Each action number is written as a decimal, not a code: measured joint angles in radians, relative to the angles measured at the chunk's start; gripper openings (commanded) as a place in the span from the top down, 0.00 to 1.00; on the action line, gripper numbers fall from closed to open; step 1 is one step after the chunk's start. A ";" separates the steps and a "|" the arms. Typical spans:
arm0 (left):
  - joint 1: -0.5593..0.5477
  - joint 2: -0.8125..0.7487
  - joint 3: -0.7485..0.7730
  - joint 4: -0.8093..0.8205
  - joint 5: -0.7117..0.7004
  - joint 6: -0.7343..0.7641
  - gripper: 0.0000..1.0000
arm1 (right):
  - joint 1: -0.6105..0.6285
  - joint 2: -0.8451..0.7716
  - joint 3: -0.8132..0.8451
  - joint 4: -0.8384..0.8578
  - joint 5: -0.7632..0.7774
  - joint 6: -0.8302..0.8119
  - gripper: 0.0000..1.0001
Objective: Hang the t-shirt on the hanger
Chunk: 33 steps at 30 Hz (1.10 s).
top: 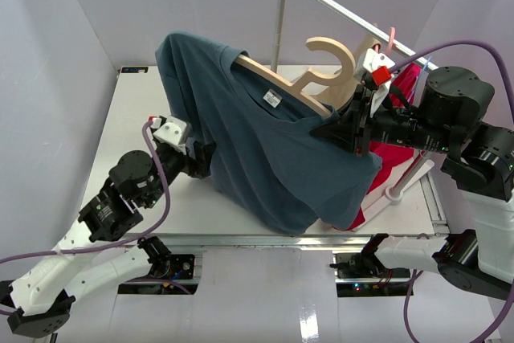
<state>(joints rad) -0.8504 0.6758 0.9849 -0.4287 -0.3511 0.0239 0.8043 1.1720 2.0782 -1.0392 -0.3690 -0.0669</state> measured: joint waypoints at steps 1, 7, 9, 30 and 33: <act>0.003 0.015 -0.001 0.001 -0.003 0.005 0.96 | 0.000 -0.003 -0.007 0.001 -0.003 0.000 0.92; 0.042 0.070 -0.006 -0.004 -0.139 0.029 1.00 | 0.000 -0.020 -0.042 0.001 -0.006 0.000 0.92; 0.052 0.062 -0.011 -0.006 -0.181 0.031 1.00 | 0.000 -0.025 -0.052 0.003 0.002 -0.001 0.92; 0.059 -0.023 0.118 -0.149 0.134 -0.108 0.02 | 0.001 -0.001 -0.417 0.099 0.402 0.203 0.92; 0.059 -0.065 0.141 -0.127 0.186 -0.147 0.02 | 0.001 -0.010 -0.494 0.116 0.518 0.293 0.92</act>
<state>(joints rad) -0.7910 0.6107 1.1261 -0.5556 -0.1652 -0.1230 0.8054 1.1623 1.5839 -0.9229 0.1486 0.2264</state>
